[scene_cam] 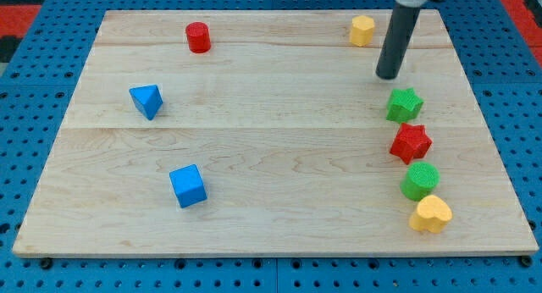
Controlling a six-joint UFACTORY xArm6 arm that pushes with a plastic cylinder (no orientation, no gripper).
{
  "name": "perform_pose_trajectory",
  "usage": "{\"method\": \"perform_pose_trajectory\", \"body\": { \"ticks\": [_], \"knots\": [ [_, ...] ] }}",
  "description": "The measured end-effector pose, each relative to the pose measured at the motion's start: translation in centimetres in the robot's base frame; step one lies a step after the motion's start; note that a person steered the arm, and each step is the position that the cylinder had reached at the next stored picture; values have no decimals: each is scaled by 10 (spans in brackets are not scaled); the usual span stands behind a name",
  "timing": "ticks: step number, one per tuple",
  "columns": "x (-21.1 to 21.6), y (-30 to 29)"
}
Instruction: Place the yellow hexagon on top of the green star
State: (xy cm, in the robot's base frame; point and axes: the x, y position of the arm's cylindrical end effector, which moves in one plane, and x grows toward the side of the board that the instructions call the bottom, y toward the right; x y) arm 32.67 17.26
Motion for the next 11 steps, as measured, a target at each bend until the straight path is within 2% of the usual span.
{"method": "perform_pose_trajectory", "body": {
  "ticks": [1, 2, 3, 4, 6, 8, 10, 11],
  "knots": [
    [-51, 32],
    [-94, 40],
    [-118, -4],
    [-122, -63],
    [-79, -43],
    [-94, 3],
    [-58, 7],
    [-69, 4]
  ]
}}
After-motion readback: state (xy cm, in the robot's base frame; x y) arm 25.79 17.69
